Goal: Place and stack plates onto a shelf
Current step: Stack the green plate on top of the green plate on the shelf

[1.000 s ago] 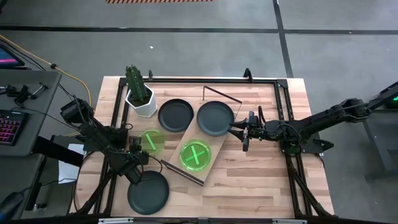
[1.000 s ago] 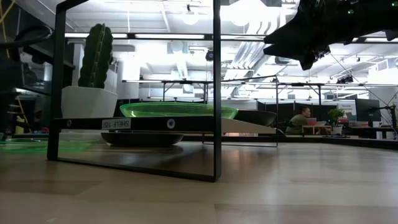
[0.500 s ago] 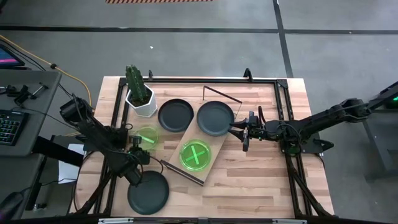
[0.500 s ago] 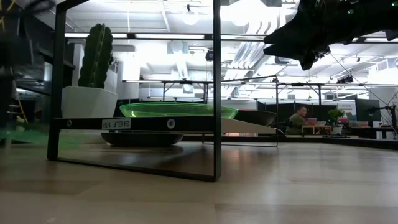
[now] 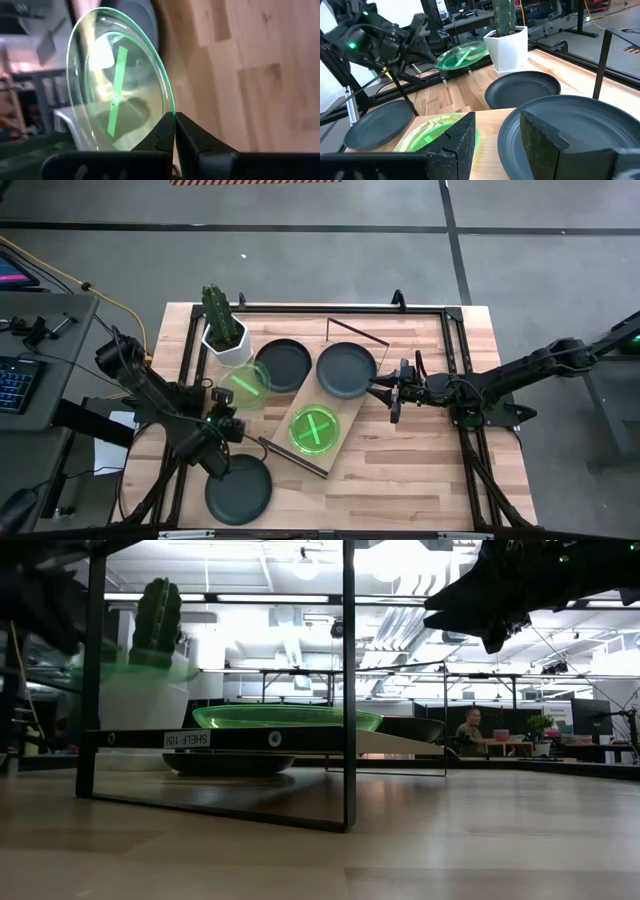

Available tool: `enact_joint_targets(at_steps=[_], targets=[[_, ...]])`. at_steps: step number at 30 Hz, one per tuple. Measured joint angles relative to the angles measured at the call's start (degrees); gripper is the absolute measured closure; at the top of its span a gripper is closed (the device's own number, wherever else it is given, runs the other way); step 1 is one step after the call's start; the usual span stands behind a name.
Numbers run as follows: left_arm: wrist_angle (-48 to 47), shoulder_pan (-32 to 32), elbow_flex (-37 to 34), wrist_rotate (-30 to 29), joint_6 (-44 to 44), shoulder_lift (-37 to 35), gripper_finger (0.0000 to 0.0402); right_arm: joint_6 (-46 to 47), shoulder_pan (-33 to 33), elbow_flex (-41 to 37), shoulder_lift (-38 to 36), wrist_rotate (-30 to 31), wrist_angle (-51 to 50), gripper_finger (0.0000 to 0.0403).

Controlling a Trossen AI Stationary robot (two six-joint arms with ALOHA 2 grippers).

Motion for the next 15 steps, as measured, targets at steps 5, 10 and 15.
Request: enact_joint_targets(at_steps=[5, 10, 15], targets=[[1.6, 4.1, 3.8, -4.0, 11.9, 0.0, 0.0401, 0.0, 0.0, 0.0, 0.0, 0.0, 0.0, 0.0263], [10.4, 11.3, 5.9, -7.6, 29.6, -1.9, 0.0401, 0.1, 0.0, 0.0, 0.0, 0.0, 0.0, 0.0263], [25.0, 21.6, 5.9, -5.1, 48.9, -7.3, 0.0401, 0.1, 0.0, 0.0, 0.0, 0.0, 0.0, 0.0263]])
